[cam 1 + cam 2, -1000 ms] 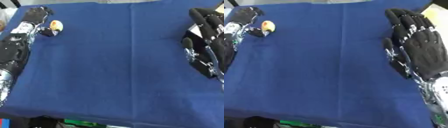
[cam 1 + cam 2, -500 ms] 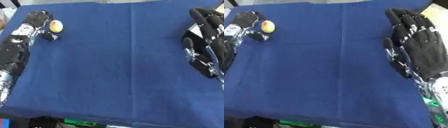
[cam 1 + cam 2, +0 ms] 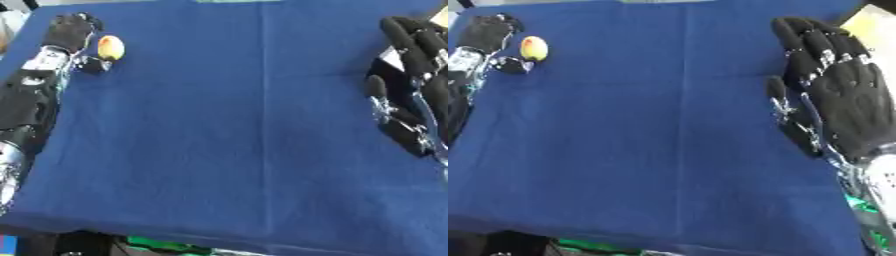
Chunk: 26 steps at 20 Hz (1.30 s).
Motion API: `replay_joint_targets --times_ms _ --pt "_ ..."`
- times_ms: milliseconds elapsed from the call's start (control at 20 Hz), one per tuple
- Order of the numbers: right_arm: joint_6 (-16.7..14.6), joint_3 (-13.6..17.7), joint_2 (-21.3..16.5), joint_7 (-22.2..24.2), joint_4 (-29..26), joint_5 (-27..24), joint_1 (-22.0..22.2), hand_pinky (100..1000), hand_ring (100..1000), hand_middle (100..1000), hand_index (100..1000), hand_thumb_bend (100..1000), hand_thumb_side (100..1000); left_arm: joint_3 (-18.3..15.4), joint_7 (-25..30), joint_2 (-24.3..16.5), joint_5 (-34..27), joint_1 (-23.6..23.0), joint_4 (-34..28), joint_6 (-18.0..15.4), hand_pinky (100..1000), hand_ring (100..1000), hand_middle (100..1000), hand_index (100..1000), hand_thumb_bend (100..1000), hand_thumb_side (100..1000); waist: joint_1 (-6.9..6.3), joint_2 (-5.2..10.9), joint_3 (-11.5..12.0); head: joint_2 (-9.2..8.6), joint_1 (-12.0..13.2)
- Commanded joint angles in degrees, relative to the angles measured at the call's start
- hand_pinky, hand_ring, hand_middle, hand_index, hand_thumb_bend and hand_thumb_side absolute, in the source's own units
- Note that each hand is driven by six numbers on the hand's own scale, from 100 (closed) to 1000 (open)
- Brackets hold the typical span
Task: Pick up the objects with one hand, pass them to the other hand, and then place them into the box on the other side of the table.
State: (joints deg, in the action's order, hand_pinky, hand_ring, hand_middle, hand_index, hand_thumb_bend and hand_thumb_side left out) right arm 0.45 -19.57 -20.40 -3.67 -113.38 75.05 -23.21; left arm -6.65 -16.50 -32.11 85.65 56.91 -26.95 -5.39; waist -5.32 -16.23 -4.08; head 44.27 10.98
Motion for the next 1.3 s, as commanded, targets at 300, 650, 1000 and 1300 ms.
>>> replay_joint_targets --times_ms 300,650,1000,1300 --pt "0.52 -0.03 0.18 -0.48 -1.21 -0.56 -0.51 810 882 884 1000 100 100 0.1 0.62 -1.15 0.62 0.67 -0.09 0.01 687 565 591 739 412 343 0.5 0.36 -0.19 -0.15 0.07" --pt "0.68 -0.04 0.3 -0.59 -1.21 -0.7 -0.32 810 883 884 1000 100 100 -0.27 -2.26 -0.99 0.09 0.76 -1.05 0.31 627 451 439 518 100 244 0.63 0.35 -0.25 -0.15 0.21" --pt "0.84 0.02 -0.01 -0.22 -1.21 -0.61 -0.04 811 882 884 1000 100 100 -0.02 -5.3 -1.06 -2.88 0.93 -2.42 -1.99 606 421 404 460 100 228 0.33 0.99 0.01 -0.15 -0.07" --pt "0.46 -0.14 -1.11 0.34 -1.21 -0.52 0.22 820 873 883 1000 100 100 1.81 -3.13 -0.43 -8.06 0.87 -9.85 -9.53 597 400 380 438 100 227 0.03 2.32 0.86 -0.15 -1.31"
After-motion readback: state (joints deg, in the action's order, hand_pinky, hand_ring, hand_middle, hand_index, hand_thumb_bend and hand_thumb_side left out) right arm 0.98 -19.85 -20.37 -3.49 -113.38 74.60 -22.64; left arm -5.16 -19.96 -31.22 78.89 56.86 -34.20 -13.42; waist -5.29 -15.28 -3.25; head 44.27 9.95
